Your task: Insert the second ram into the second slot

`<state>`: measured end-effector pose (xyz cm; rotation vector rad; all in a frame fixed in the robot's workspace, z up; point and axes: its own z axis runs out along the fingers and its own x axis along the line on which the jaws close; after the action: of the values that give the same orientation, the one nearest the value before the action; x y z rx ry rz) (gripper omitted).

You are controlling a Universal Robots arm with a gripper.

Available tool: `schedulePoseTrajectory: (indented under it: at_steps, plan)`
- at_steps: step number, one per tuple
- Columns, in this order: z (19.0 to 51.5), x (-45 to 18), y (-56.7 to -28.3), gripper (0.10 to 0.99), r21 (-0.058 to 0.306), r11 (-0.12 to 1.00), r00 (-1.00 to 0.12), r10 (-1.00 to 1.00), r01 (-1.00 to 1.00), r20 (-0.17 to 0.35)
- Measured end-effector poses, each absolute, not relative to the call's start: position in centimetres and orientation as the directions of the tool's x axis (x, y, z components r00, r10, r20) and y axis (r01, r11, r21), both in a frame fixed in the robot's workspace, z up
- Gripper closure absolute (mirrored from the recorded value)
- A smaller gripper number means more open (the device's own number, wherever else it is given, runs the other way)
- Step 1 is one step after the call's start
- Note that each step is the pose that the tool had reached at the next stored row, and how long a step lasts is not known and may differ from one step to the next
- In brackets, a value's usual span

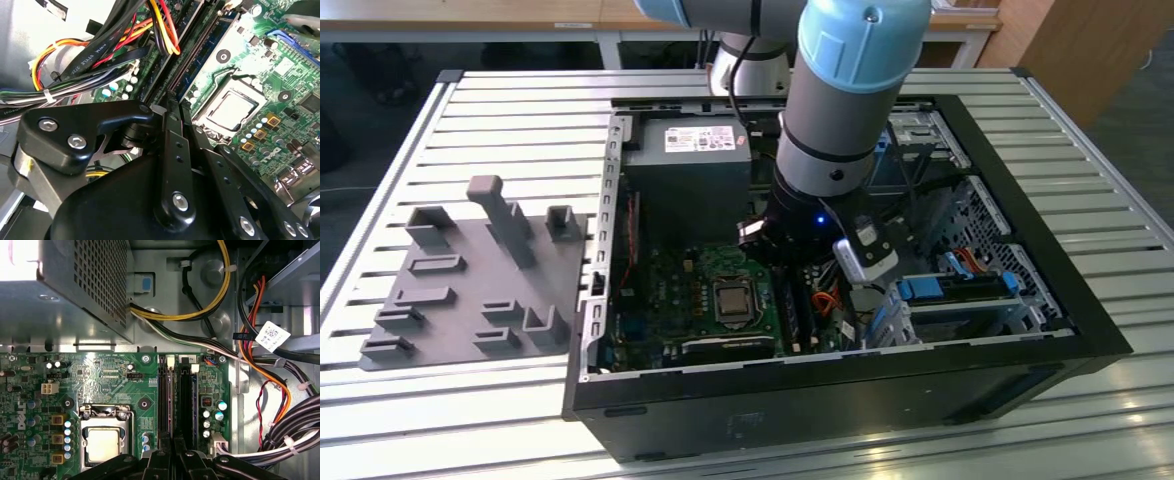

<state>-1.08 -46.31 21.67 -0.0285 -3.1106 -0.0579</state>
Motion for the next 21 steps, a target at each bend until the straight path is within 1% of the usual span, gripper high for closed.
schedulePoseTrajectory:
  at_steps: [21]
  plan:
    - [21.29,-1.08,-46.31,0.949,0.033,0.999,-0.999,0.026,0.027,0.031]
